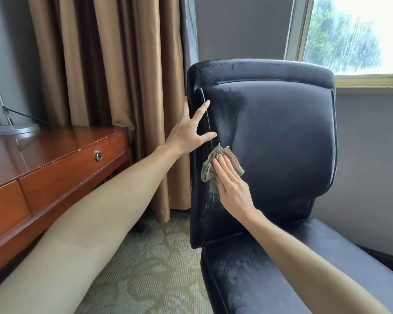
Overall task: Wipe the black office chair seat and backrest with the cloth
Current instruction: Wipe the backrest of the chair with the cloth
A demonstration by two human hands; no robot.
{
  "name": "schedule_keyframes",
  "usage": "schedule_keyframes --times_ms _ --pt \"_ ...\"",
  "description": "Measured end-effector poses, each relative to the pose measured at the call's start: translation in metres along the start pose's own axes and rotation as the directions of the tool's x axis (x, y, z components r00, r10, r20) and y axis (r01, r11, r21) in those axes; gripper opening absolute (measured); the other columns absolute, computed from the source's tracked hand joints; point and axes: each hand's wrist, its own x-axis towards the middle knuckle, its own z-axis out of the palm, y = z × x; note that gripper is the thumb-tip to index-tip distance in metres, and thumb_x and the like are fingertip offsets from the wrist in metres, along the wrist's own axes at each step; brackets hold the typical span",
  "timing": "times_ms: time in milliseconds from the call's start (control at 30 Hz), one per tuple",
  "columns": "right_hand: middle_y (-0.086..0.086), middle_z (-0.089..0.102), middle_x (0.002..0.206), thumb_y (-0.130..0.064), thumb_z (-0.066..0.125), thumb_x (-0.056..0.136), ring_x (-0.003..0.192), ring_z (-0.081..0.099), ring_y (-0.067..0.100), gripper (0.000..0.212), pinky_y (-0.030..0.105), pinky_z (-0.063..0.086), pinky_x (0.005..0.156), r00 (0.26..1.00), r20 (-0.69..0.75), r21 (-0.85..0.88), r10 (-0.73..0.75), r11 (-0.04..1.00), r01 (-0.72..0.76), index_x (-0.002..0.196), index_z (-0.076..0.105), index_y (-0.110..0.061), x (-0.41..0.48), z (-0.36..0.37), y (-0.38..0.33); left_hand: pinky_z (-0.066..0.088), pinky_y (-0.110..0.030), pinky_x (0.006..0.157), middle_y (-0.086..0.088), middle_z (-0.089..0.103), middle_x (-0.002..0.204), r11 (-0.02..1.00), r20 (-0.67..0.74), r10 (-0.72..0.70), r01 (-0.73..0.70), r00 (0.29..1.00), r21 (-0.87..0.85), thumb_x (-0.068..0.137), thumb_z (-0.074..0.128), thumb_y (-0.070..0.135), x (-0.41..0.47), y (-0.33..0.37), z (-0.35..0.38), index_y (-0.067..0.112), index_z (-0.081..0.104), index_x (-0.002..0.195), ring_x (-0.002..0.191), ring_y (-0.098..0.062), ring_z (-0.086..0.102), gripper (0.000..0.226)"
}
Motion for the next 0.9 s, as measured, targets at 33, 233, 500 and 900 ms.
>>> schedule_keyframes --times_ms 33,233,500,900 --pt "0.011 0.04 0.149 -0.012 0.04 0.099 0.142 0.031 0.02 0.042 0.032 0.036 0.112 1.0 -0.01 0.002 -0.011 1.0 0.011 0.141 0.045 -0.005 0.001 -0.002 0.001 0.03 -0.039 0.111 -0.011 -0.016 0.162 1.0 -0.007 0.0 0.0 1.0 0.004 0.088 0.066 0.046 -0.002 0.002 0.002 0.046 0.013 0.153 0.149 -0.027 0.014 0.084" --pt "0.015 0.045 0.145 -0.014 0.036 0.099 0.138 0.037 0.027 0.042 0.036 0.035 0.112 0.996 -0.087 0.051 0.037 0.998 -0.033 0.136 0.05 0.0 0.054 -0.019 0.009 0.026 -0.04 0.114 -0.011 -0.015 0.162 1.0 -0.025 -0.002 0.002 1.0 0.0 0.09 0.064 0.044 -0.003 0.001 0.005 0.045 0.016 0.153 0.15 -0.026 0.007 0.079" --pt "0.009 0.048 0.143 -0.014 0.057 0.095 0.137 0.04 0.019 0.04 0.02 0.028 0.114 0.991 -0.111 0.052 0.073 0.996 -0.067 0.134 0.055 -0.011 0.058 -0.012 0.017 0.022 -0.043 0.116 -0.012 -0.013 0.162 1.0 -0.039 -0.003 0.003 0.999 0.002 0.092 0.063 0.042 0.0 -0.004 0.01 0.043 0.015 0.154 0.15 -0.028 0.002 0.078" --pt "0.009 0.046 0.145 -0.011 0.05 0.098 0.138 0.038 0.019 0.038 0.02 0.029 0.113 0.997 -0.076 0.03 0.008 1.0 -0.006 0.135 0.053 -0.011 -0.026 0.007 0.014 0.022 -0.04 0.114 -0.01 -0.026 0.159 0.993 -0.019 0.006 -0.004 1.0 0.118 0.093 0.058 0.048 -0.011 -0.003 0.018 0.04 0.007 0.155 0.15 -0.027 -0.008 0.081"
